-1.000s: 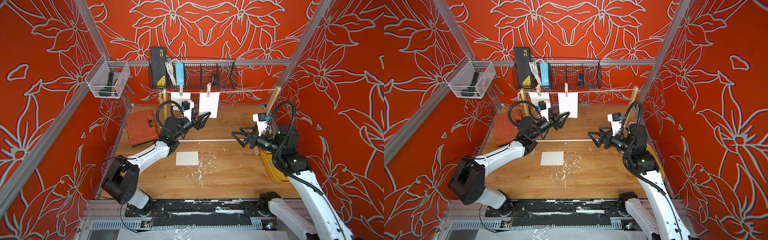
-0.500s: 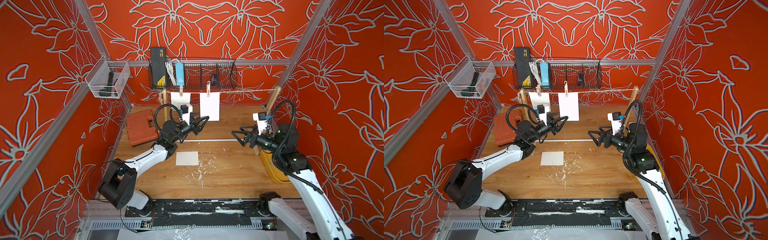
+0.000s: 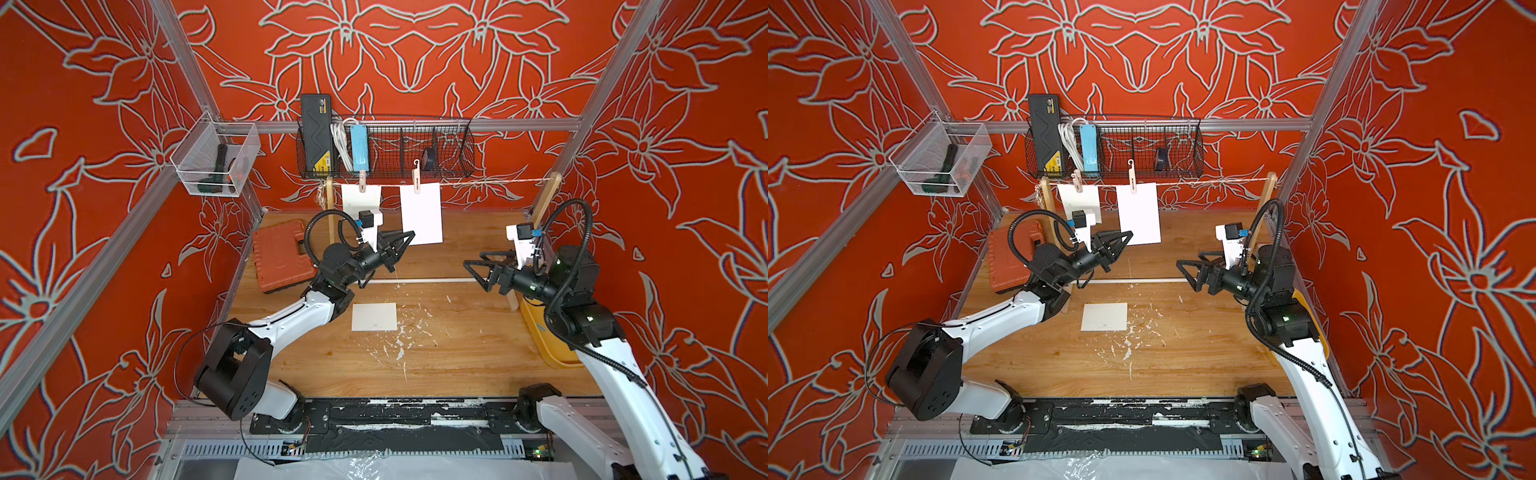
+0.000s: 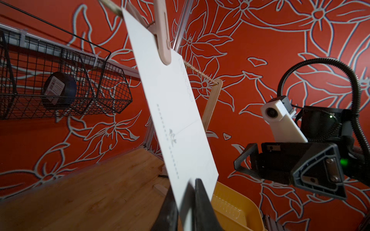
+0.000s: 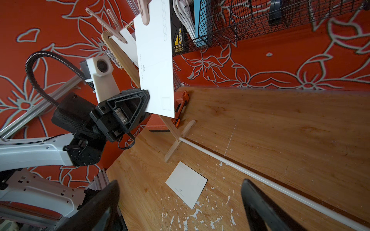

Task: Remove the postcards from the strings
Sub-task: Pinch the postcard on the clothesline, then remove the clamp from the clothesline.

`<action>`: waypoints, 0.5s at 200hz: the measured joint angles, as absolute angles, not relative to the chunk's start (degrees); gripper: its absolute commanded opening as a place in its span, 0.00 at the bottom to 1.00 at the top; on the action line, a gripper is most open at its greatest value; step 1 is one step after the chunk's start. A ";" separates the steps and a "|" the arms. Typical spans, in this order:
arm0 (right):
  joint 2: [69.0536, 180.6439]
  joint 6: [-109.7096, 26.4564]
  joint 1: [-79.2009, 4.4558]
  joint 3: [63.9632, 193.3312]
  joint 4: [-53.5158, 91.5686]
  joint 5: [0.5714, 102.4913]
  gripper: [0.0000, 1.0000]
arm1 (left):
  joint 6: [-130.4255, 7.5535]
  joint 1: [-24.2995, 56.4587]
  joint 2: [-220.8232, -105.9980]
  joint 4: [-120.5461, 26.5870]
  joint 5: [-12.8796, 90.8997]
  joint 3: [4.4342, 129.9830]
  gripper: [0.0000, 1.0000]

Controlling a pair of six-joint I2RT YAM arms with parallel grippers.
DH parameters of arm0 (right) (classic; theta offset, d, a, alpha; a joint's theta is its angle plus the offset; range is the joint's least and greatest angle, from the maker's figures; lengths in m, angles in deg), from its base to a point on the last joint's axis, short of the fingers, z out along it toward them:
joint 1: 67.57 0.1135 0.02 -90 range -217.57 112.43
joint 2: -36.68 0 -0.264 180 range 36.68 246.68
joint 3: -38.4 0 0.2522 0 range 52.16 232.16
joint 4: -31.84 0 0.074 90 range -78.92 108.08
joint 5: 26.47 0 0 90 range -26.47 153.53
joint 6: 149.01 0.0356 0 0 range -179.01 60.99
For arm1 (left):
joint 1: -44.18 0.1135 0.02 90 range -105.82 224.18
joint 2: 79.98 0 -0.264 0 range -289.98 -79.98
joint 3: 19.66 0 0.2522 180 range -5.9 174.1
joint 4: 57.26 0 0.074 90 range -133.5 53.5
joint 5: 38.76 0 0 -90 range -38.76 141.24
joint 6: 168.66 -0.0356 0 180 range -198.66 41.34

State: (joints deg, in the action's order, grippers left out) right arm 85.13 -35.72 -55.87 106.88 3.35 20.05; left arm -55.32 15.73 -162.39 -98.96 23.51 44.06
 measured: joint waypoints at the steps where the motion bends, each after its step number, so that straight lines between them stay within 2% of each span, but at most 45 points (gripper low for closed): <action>1: 85.15 -35.72 -55.87 106.92 3.35 20.05 0.94 | -55.28 15.73 -162.37 -98.81 23.58 44.08 0.03; 10: 85.33 -35.72 -55.85 107.14 3.31 20.05 0.94 | -56.02 15.73 -162.15 -97.93 24.04 44.23 0.00; 100: 92.69 -39.22 -55.39 119.64 -1.08 18.63 0.90 | -59.45 16.15 -161.67 -88.10 26.55 49.63 0.00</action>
State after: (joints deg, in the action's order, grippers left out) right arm 92.69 -39.22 -55.39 119.64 -1.08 18.63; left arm -59.45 16.15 -161.67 -88.10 26.55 49.63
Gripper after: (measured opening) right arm 0.906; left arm 0.047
